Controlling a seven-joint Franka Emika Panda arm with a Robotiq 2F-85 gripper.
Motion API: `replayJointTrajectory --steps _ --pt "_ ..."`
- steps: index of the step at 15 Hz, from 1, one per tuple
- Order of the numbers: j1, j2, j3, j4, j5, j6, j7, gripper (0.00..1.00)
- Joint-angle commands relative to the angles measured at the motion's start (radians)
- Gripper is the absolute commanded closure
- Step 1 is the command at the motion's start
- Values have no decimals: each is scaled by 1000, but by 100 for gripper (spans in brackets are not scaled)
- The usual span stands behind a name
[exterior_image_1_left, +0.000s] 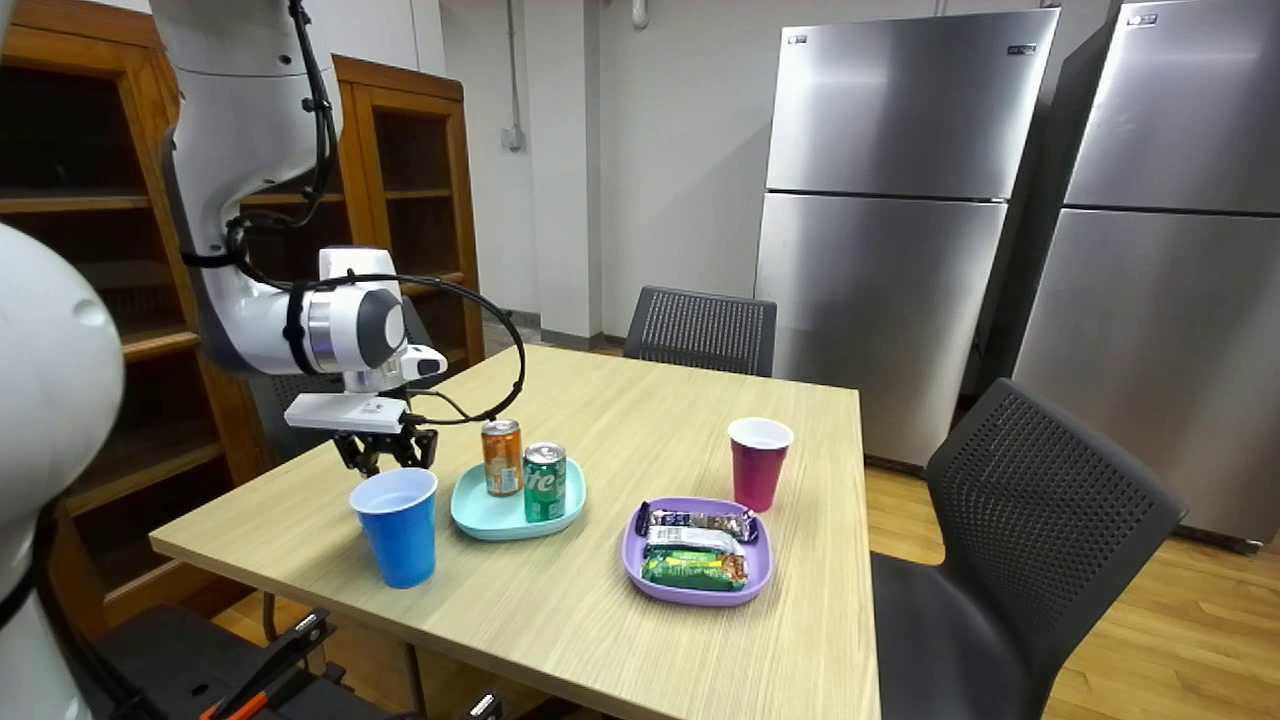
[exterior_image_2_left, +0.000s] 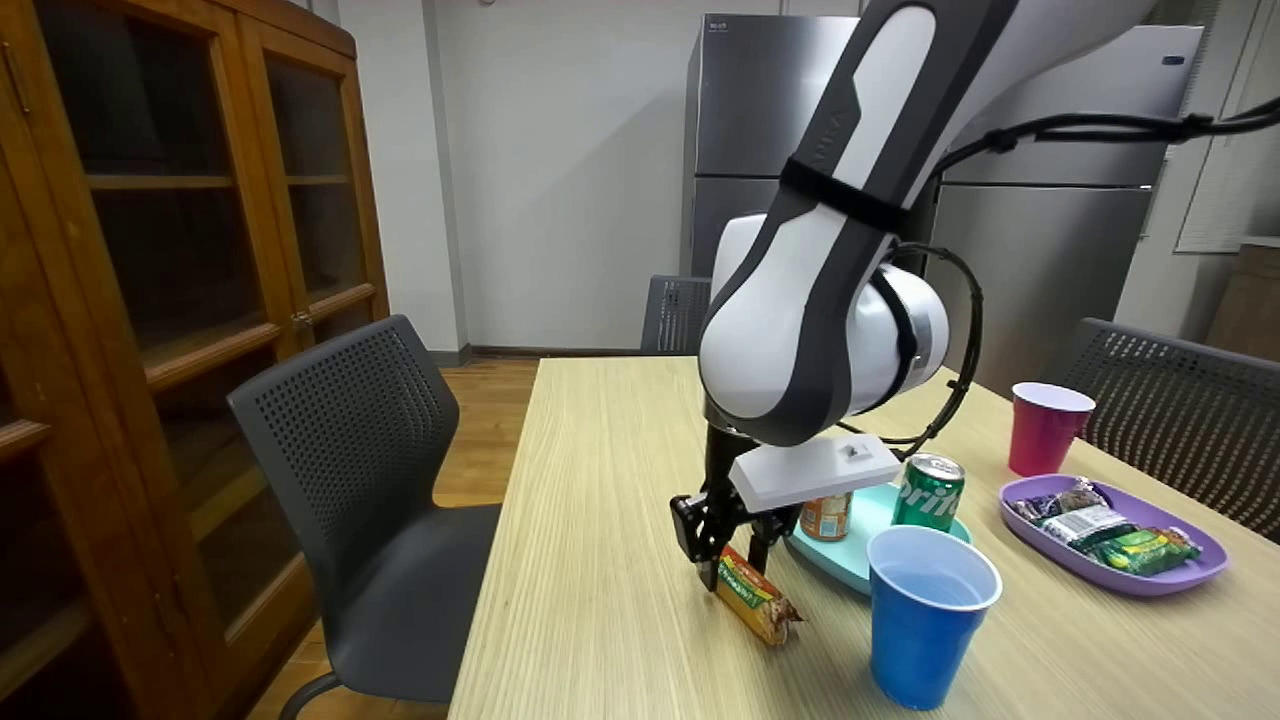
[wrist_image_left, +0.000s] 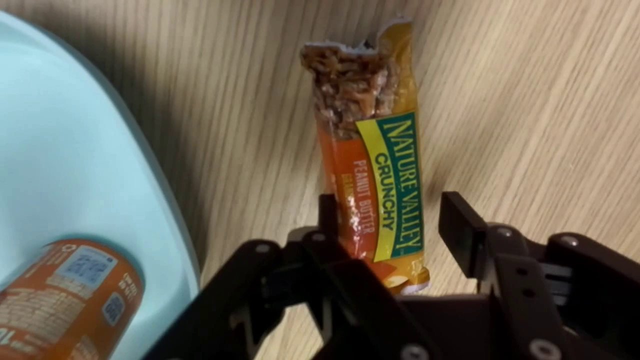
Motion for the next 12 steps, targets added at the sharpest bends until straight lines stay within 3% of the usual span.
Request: replayJointTrajectory --steps 1,2,3,8,12 --pt "5 -8 -7 -13 -10 21 -21 73" --pt "5 -8 -7 -13 -10 21 -21 81" --pt "4 -9 -5 -15 -9 23 -23 83" --pt "8 -71 0 -25 -8 8 -24 83" --pt "-36 -155 55 -30 33 -22 -46 83"
